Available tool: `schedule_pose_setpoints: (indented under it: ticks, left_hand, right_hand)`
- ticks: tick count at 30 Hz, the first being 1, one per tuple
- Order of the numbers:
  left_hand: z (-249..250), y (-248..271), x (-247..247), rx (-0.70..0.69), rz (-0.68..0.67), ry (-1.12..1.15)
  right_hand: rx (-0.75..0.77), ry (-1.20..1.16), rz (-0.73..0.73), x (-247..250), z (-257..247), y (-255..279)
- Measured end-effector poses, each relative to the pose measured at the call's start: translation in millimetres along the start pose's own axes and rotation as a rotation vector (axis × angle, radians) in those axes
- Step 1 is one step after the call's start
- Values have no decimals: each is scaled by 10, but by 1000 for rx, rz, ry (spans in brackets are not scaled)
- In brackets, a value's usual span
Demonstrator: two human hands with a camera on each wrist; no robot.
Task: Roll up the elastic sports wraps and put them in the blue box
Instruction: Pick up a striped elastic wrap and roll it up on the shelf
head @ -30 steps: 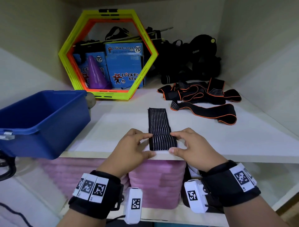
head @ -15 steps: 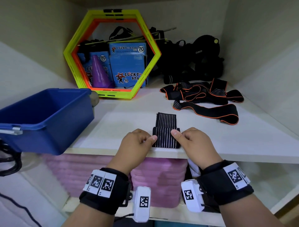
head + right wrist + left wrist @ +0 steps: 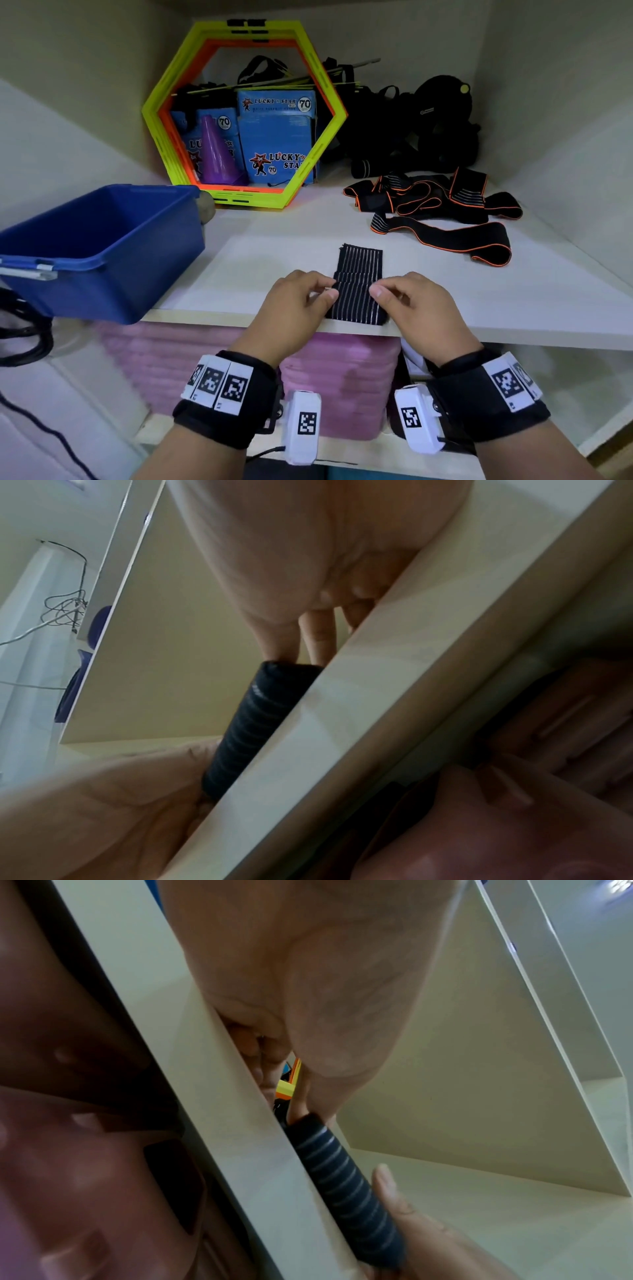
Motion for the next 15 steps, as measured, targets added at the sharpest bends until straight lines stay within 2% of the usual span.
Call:
schedule_pose_setpoints:
  ticks: [3,5,7,11,15]
  left_hand:
    - [-14,22,-27,-31,-24,-61]
    - [-3,37,-27,-31,2,-33]
    - [-3,48,-37,-38,20,20]
    - [4,74,-30,-58,15,-22]
    - [16,99,-20,-39,-104,-64]
  right_hand:
    - [44,15,-113,-11,20,32]
    - [43,32,-137,0,20,33]
    - [26,13,-112,12,-1,35]
    - [62,-17,-22,29,-22,34]
    - [91,8,-65,26,60,42]
Point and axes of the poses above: each hand's wrist, its own y-axis away from the middle knuckle, its own x-axis out of the back of the hand, z = x × y, the point moved 5 cm from there along -y, towards the middle knuckle, and after that the axes turned 9 degrees about -x, right-handed, at the moved point
